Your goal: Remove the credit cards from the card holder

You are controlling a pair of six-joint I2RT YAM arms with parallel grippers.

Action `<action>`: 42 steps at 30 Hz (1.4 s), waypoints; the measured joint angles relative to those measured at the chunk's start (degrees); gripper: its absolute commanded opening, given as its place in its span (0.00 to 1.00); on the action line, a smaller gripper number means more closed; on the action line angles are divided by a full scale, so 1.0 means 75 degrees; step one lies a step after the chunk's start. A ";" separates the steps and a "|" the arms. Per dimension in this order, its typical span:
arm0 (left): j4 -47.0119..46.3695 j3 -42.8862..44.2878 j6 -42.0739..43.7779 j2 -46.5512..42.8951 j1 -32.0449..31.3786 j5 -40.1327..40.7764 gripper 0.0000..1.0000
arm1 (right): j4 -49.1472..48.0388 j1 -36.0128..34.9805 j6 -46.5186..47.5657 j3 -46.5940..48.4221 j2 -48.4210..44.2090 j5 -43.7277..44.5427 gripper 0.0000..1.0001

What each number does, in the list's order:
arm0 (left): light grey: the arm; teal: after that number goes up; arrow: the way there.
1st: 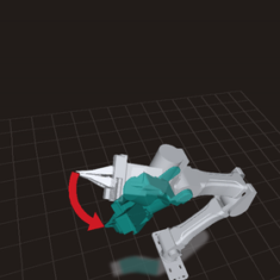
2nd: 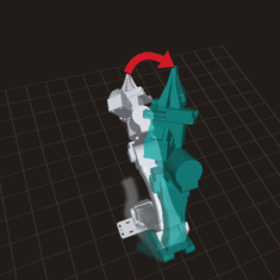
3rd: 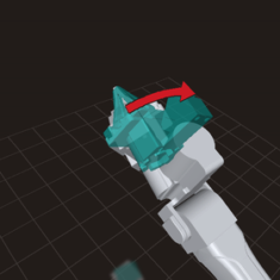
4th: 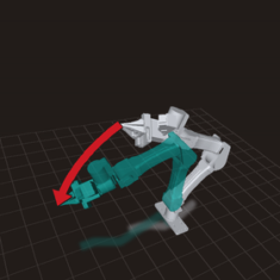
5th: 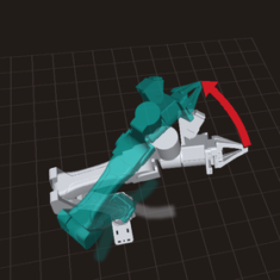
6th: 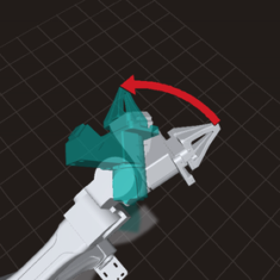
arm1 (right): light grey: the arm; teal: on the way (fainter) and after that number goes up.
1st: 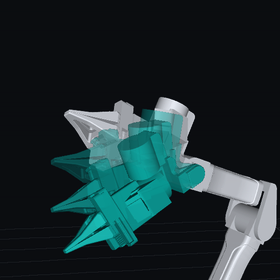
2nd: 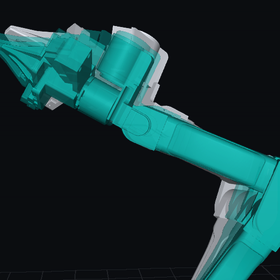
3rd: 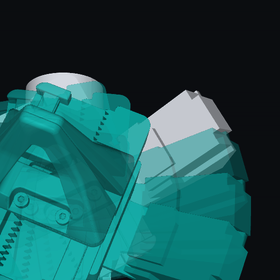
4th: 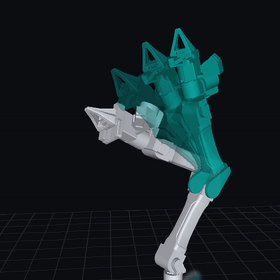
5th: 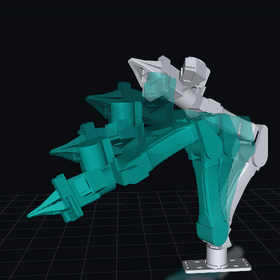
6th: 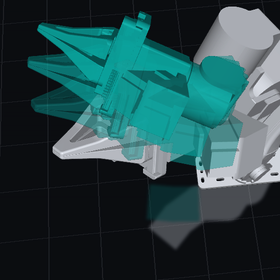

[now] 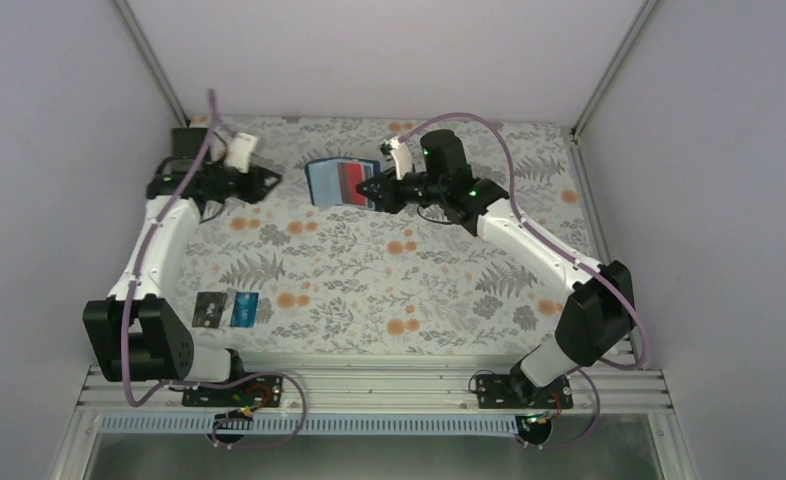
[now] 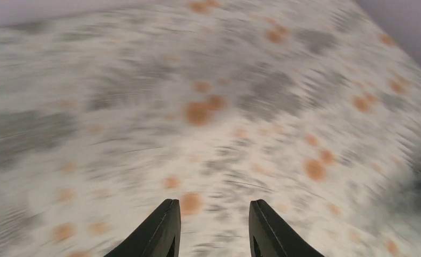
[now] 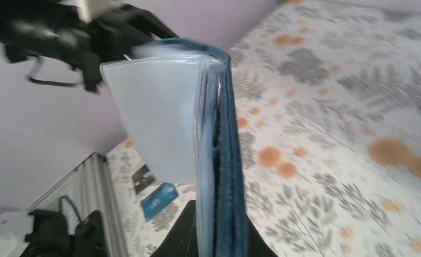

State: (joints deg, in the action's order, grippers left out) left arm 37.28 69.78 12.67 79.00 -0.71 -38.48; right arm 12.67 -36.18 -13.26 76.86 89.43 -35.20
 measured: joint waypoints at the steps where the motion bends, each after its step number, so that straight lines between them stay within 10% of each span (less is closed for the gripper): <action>1: -0.0070 0.0061 -0.0044 0.0026 0.0329 0.0262 0.38 | 0.0207 0.0050 -0.0076 0.0015 -0.0020 0.0268 0.04; 9: -0.0189 0.0431 -0.0052 -0.0210 0.0662 0.0699 0.39 | 0.1501 0.0023 -0.0592 0.0382 0.0306 0.2221 0.04; 17: 0.0347 0.0699 0.0673 -0.0230 -0.1848 -0.0836 0.29 | 0.2069 -0.0484 -0.0766 0.1332 0.1303 0.3244 0.04; 23: 0.0420 0.0822 0.0583 0.0475 -0.1999 -0.1571 0.17 | 0.2017 -0.0606 -0.0766 0.1349 0.1402 0.2643 0.04; 42: 0.0405 0.0402 0.0653 -0.0122 -0.0953 -0.2442 0.25 | 0.0245 -0.0259 -0.0423 0.0277 0.0189 -0.0868 0.04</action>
State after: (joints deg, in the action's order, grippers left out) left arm 40.32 72.79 17.56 78.08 -7.86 -56.80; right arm 14.50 -38.13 -16.43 78.94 90.85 -41.71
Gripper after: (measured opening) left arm 0.244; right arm 0.095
